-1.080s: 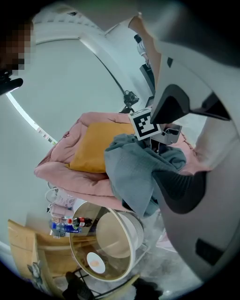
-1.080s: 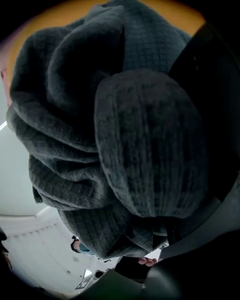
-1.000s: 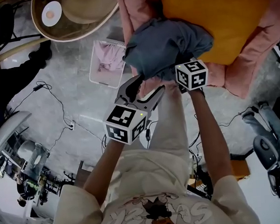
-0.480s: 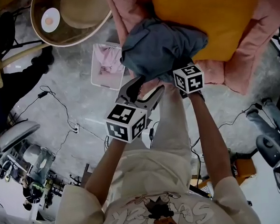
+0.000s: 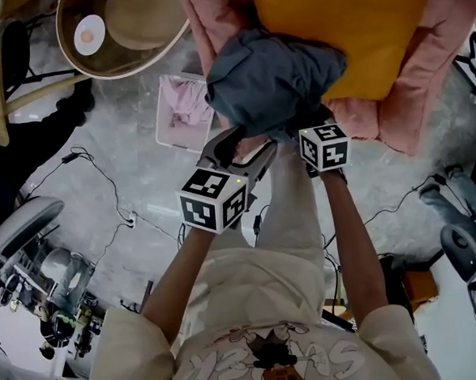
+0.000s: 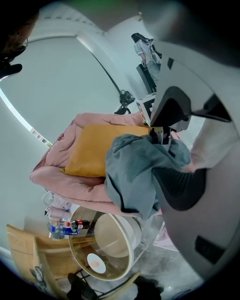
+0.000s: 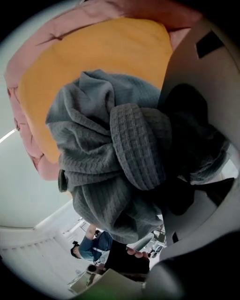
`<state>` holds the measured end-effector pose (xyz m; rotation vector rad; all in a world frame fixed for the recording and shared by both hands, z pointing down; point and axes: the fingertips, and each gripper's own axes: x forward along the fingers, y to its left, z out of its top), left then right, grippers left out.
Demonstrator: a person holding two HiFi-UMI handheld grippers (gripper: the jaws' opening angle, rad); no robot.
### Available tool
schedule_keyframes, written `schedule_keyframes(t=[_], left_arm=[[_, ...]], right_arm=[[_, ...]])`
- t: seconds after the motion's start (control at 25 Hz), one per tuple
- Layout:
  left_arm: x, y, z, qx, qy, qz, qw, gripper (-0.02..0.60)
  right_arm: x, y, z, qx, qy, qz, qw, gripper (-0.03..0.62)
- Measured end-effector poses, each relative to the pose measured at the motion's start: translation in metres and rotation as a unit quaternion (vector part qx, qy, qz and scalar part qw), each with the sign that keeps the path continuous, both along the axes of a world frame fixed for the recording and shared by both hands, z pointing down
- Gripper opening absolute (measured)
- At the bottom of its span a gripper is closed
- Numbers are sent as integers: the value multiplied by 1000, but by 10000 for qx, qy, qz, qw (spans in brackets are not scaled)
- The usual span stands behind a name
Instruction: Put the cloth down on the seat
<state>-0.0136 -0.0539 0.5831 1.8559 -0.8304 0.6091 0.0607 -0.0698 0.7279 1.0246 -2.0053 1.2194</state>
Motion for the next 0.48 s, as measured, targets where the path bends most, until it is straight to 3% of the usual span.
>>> schedule_keyframes(t=[0.48], left_arm=[[17, 4, -26, 128, 141, 251, 9995, 287]], right_arm=[[45, 11, -11, 6, 783, 218, 9967, 403]])
